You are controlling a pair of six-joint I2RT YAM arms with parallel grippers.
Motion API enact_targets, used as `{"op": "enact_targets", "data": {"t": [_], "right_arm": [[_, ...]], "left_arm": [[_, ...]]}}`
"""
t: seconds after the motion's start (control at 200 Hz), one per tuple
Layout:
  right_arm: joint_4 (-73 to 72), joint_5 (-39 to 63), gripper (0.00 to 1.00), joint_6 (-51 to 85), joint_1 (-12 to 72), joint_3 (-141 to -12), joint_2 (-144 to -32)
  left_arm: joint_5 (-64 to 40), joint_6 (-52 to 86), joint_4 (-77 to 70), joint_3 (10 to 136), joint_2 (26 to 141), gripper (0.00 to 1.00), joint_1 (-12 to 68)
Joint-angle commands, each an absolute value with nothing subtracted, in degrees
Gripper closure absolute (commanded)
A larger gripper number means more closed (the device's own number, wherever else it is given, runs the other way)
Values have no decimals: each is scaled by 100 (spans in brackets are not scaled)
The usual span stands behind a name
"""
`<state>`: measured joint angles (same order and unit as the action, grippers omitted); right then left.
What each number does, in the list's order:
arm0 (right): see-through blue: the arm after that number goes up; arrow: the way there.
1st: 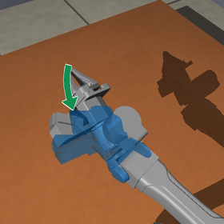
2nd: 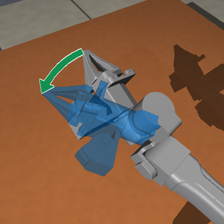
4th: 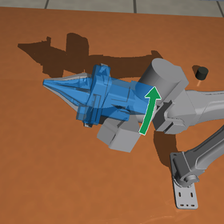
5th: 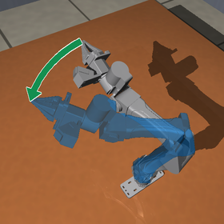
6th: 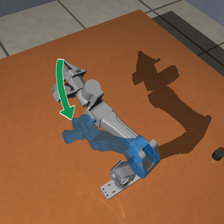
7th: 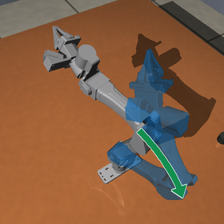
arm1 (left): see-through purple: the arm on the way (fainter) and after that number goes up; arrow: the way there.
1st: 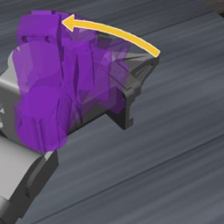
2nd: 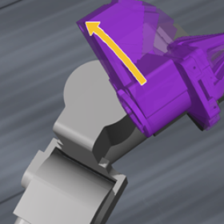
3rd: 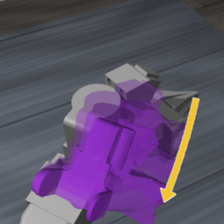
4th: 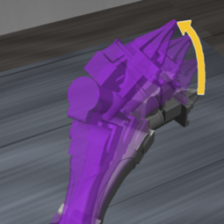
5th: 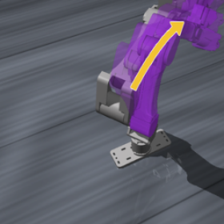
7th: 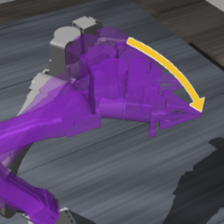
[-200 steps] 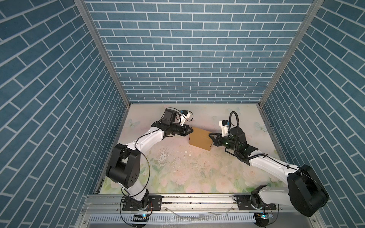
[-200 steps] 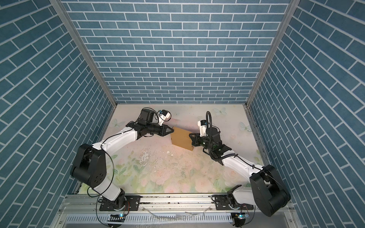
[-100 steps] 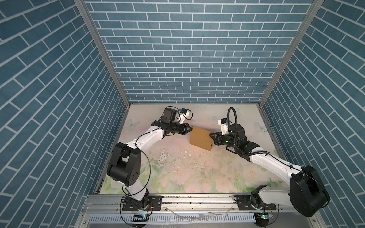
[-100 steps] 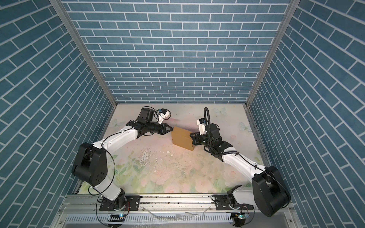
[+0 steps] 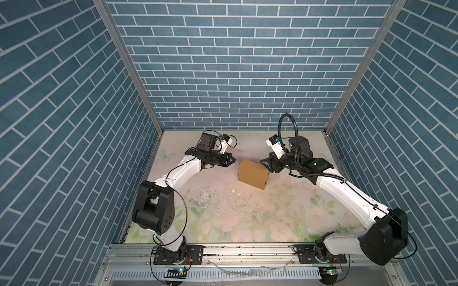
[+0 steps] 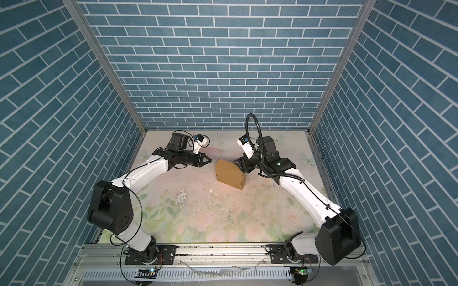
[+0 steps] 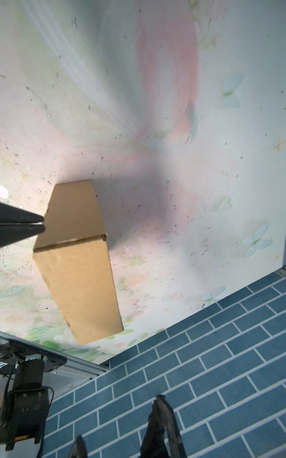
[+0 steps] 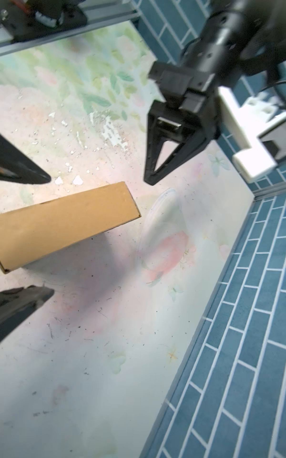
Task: Assemble paper box
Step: Fold and tuck the lid into the gap, then turn over the paper box at the center of the table.
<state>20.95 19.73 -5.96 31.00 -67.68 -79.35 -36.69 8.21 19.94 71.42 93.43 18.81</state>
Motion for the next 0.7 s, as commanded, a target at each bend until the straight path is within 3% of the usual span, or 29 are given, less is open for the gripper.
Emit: {"op": "enact_targets", "data": {"t": [0.0,0.335,0.695], "right_arm": [[3117,2237,32,-1862,3084,-7126,-8374],[4513,2615,29,-2332,3154,-8438,-9666],[4697,2663,32,-2531,3249,-8870,-10328]], "left_arm": [[-3647,597,2105,7022,9030,85,1637],[-3463,211,1820,6424,8772,49,924],[-3340,-7,1719,6161,8771,35,685]]}}
